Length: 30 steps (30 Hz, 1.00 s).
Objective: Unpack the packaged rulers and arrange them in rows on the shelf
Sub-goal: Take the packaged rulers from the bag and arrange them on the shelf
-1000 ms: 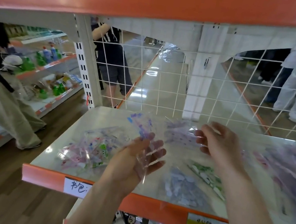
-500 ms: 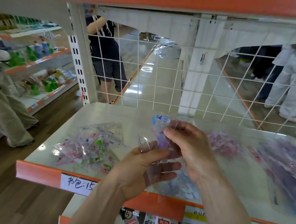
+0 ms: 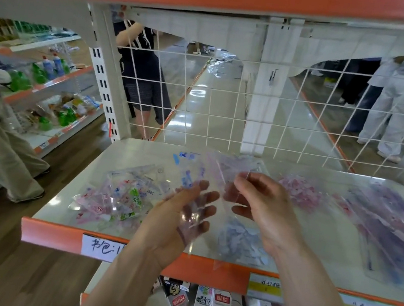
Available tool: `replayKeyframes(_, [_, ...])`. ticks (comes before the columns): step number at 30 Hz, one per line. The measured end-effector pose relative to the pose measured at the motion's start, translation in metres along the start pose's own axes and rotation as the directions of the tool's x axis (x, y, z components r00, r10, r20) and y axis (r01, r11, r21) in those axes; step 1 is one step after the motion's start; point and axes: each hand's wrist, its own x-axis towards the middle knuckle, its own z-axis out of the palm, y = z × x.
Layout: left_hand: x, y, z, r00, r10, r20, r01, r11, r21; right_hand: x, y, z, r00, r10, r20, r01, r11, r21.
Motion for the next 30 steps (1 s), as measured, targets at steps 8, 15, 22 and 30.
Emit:
replayKeyframes(8, [0.01, -0.008, 0.007, 0.995, -0.066, -0.081, 0.063, 0.997, -0.035, 0.025, 0.007, -0.063, 0.946, 0.01, -0.323, -0.065, 0.985, -0.16])
replayKeyframes(15, [0.019, -0.013, 0.013, 0.998, -0.068, 0.001, 0.068, 0.997, -0.021, 0.069, 0.004, -0.112, 0.933, -0.036, -0.359, -0.185, 0.807, -0.561])
replayKeyframes(22, [0.017, -0.013, 0.026, 0.995, -0.064, 0.072, 0.065, 0.998, -0.012, 0.021, -0.017, -0.067, 0.978, -0.104, -0.178, 0.02, 0.908, -0.419])
replayKeyframes(30, [0.017, -0.008, 0.019, 0.985, -0.078, 0.152, 0.063, 0.993, 0.099, 0.013, -0.012, -0.023, 1.0, -0.007, -0.007, 0.006, 0.997, -0.081])
